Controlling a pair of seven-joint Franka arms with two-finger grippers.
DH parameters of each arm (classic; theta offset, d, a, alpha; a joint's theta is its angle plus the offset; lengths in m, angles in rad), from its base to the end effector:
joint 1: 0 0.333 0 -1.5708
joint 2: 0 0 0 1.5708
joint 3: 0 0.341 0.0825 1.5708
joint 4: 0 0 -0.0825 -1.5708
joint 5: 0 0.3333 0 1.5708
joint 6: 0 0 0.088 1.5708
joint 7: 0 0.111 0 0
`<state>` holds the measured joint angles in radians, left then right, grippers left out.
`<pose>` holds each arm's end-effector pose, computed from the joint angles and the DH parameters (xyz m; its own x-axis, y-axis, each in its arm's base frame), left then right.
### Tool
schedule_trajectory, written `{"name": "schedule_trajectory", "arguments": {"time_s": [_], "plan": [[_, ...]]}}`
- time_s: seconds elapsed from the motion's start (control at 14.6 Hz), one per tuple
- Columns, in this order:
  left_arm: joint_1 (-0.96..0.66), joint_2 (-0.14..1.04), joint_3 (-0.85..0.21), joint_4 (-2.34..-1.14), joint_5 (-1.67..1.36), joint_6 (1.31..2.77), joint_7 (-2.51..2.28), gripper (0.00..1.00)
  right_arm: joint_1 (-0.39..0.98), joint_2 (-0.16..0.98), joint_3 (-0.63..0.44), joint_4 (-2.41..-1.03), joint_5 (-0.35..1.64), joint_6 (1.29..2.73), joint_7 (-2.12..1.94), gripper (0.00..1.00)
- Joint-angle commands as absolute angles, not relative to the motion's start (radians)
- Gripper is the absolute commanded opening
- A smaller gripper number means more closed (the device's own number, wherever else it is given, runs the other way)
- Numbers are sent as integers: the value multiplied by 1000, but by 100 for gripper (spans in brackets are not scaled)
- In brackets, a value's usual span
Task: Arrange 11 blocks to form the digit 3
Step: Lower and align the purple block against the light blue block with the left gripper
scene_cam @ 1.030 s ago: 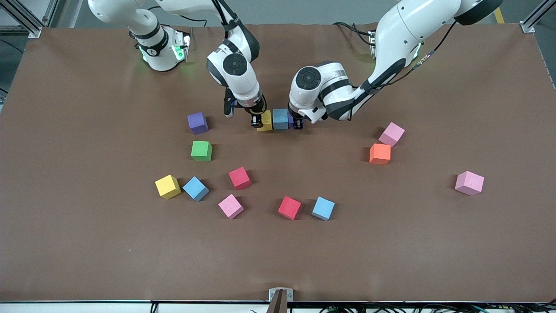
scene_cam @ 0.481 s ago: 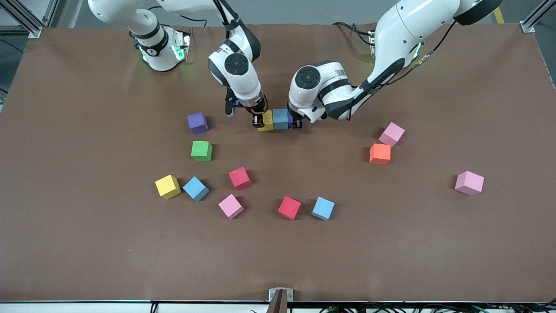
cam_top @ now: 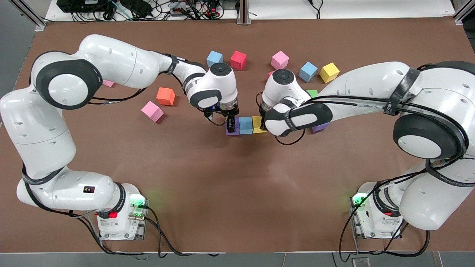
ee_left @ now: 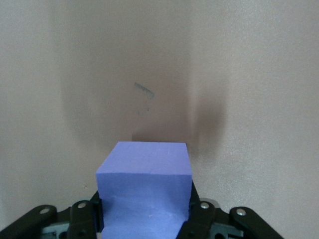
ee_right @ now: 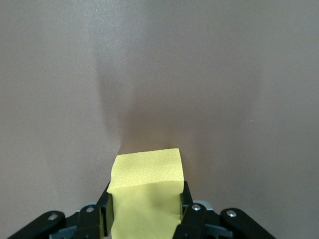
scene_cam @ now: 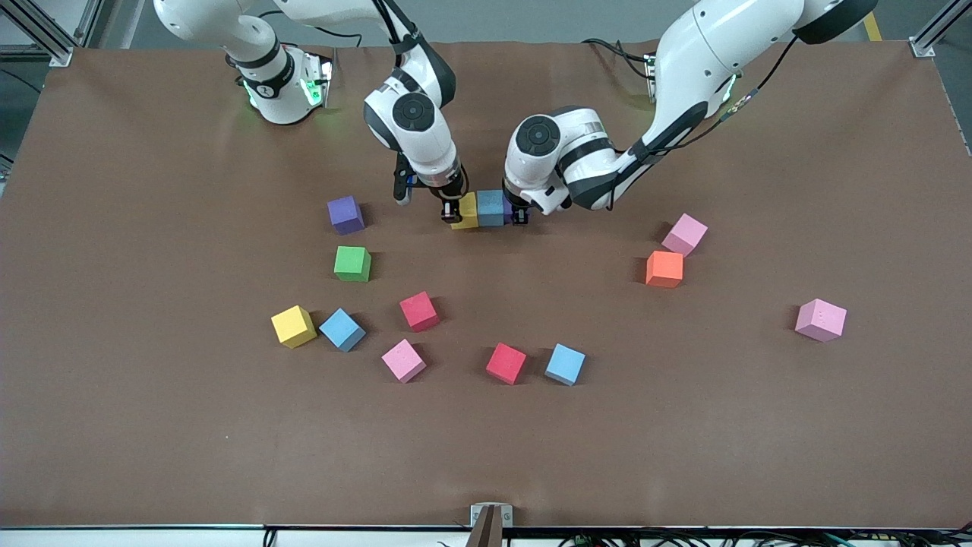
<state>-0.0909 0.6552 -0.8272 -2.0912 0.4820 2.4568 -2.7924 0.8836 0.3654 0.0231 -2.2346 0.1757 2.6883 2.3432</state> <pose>0.3568 -0.4271 0.2507 -0.0193 0.9970 -0.0751 0.9875 0.0073 -0.1574 0.3363 0.4205 0.2759 -0.0228 -0.9918 -0.1261 -0.9997 0.0215 0.0114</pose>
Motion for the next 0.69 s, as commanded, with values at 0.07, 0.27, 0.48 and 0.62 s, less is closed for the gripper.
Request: {"name": "schedule_trajectory", "arguments": {"time_s": [0.07, 0.27, 0.48, 0.62], "plan": [[-112, 658, -824, -2089, 535, 2470, -3027, 42, 905, 411, 18, -2217, 198, 2706, 2358, 10], [-112, 657, -822, -2088, 535, 2467, -3027, 93, 908, 411, 18, -2214, 198, 2704, 2359, 100], [-101, 652, -822, -2083, 534, 2465, -3033, 100, 894, 411, 18, -2207, 198, 2692, 2355, 100], [-92, 634, -822, -2085, 534, 2457, -3039, 100, 890, 411, 17, -2201, 198, 2691, 2352, 100]]}}
